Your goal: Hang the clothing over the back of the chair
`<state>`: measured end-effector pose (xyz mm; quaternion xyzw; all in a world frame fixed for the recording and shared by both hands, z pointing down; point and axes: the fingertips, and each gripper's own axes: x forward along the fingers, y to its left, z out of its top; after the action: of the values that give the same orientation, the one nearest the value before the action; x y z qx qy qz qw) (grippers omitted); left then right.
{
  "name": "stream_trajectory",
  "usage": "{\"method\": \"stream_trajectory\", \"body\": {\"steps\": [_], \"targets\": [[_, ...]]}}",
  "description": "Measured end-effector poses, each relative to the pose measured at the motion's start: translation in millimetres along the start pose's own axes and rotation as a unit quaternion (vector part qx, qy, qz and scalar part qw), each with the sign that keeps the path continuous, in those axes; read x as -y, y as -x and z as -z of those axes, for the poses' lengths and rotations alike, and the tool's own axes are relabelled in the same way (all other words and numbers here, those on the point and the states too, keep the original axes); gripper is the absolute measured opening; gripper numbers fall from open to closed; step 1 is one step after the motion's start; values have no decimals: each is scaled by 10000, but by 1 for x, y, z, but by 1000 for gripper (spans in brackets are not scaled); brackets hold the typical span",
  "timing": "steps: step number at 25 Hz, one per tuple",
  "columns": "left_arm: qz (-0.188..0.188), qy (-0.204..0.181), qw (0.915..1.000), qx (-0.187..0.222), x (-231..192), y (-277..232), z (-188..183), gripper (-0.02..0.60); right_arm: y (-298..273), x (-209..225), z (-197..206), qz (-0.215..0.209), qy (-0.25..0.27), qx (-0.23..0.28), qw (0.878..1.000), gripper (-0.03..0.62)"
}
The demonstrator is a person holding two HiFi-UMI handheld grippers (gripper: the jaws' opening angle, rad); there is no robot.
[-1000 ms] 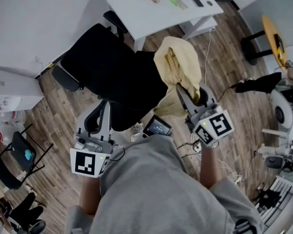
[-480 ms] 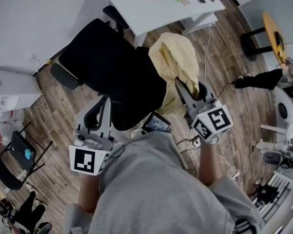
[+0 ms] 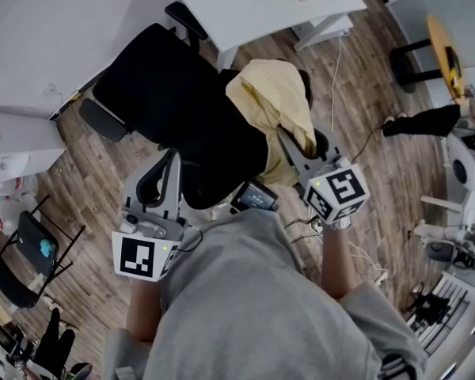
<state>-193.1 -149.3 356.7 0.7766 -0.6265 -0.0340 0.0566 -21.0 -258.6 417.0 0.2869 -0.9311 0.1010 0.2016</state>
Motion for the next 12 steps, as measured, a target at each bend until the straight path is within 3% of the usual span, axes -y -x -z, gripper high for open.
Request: {"method": "stream_trajectory", "body": {"steps": [12], "targets": [[108, 83, 9999, -46, -1, -7, 3, 32, -10, 1, 6, 38, 72, -191, 9998, 170]]}}
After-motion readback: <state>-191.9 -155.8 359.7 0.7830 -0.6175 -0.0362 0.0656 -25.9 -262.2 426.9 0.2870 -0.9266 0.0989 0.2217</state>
